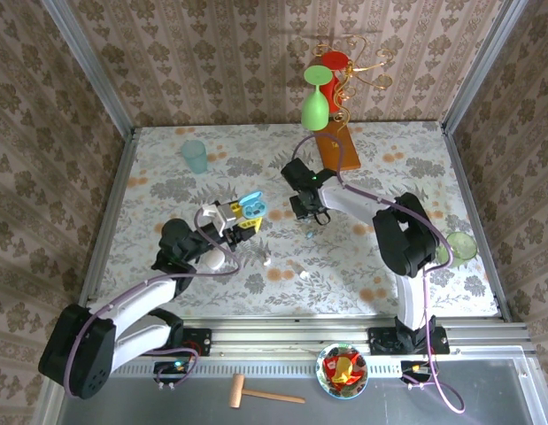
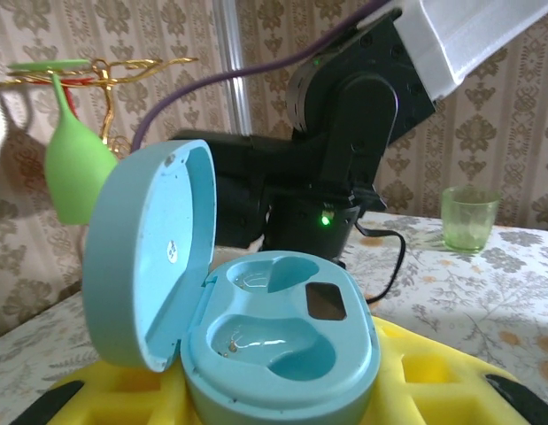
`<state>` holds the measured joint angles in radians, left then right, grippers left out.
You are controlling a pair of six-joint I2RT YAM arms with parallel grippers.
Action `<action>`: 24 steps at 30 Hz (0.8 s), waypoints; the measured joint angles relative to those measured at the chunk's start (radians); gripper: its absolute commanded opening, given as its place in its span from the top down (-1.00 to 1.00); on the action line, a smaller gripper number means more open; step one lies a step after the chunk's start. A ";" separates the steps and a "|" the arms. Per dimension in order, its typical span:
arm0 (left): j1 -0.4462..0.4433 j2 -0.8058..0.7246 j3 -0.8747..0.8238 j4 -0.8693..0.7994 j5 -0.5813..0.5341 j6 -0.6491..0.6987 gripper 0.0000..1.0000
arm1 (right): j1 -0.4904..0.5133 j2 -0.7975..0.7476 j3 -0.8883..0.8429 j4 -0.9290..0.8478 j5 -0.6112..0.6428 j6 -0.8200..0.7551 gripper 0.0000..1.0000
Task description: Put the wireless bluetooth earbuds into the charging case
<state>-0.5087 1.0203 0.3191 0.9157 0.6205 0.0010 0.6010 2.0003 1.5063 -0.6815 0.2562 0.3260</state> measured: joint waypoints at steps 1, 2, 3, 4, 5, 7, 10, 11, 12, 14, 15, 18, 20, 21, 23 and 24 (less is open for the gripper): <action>0.000 -0.010 -0.001 -0.004 -0.007 0.003 0.58 | 0.007 0.016 0.018 -0.018 0.016 0.011 0.23; 0.000 -0.017 -0.001 -0.007 -0.013 0.004 0.58 | 0.013 0.030 0.033 -0.031 0.031 0.018 0.26; 0.000 -0.024 -0.001 -0.008 -0.018 0.007 0.59 | 0.022 0.045 0.048 -0.044 0.050 0.024 0.26; 0.000 -0.031 -0.002 -0.008 -0.020 0.008 0.59 | 0.029 0.057 0.060 -0.056 0.070 0.027 0.27; 0.000 -0.039 -0.005 -0.008 -0.023 0.009 0.59 | 0.035 0.065 0.069 -0.066 0.086 0.031 0.27; 0.000 -0.059 -0.013 -0.010 -0.027 0.011 0.59 | 0.051 0.085 0.089 -0.090 0.119 0.042 0.28; 0.000 -0.092 -0.018 -0.021 -0.032 0.018 0.58 | 0.070 0.112 0.111 -0.117 0.156 0.052 0.30; 0.000 -0.105 -0.018 -0.030 -0.034 0.021 0.59 | 0.075 0.120 0.116 -0.125 0.164 0.054 0.30; 0.000 -0.117 -0.018 -0.040 -0.035 0.023 0.58 | 0.080 0.128 0.121 -0.133 0.172 0.057 0.31; 0.000 -0.134 -0.018 -0.056 -0.036 0.026 0.58 | 0.088 0.142 0.128 -0.143 0.185 0.064 0.31; 0.000 -0.137 -0.018 -0.060 -0.038 0.026 0.58 | 0.092 0.150 0.134 -0.148 0.190 0.065 0.31; 0.000 -0.139 -0.018 -0.066 -0.039 0.026 0.58 | 0.100 0.176 0.157 -0.163 0.206 0.068 0.33; 0.000 -0.139 -0.018 -0.067 -0.042 0.026 0.58 | 0.101 0.188 0.169 -0.166 0.213 0.068 0.33; 0.000 -0.139 -0.018 -0.067 -0.042 0.027 0.58 | 0.103 0.193 0.173 -0.168 0.217 0.068 0.34; 0.000 -0.139 -0.018 -0.067 -0.042 0.027 0.58 | 0.103 0.199 0.181 -0.174 0.223 0.068 0.35; 0.000 -0.139 -0.018 -0.067 -0.042 0.028 0.58 | 0.104 0.201 0.184 -0.175 0.228 0.068 0.36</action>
<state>-0.5087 0.8814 0.3016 0.8486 0.5789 0.0288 0.7048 2.2017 1.6901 -0.8570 0.4843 0.3935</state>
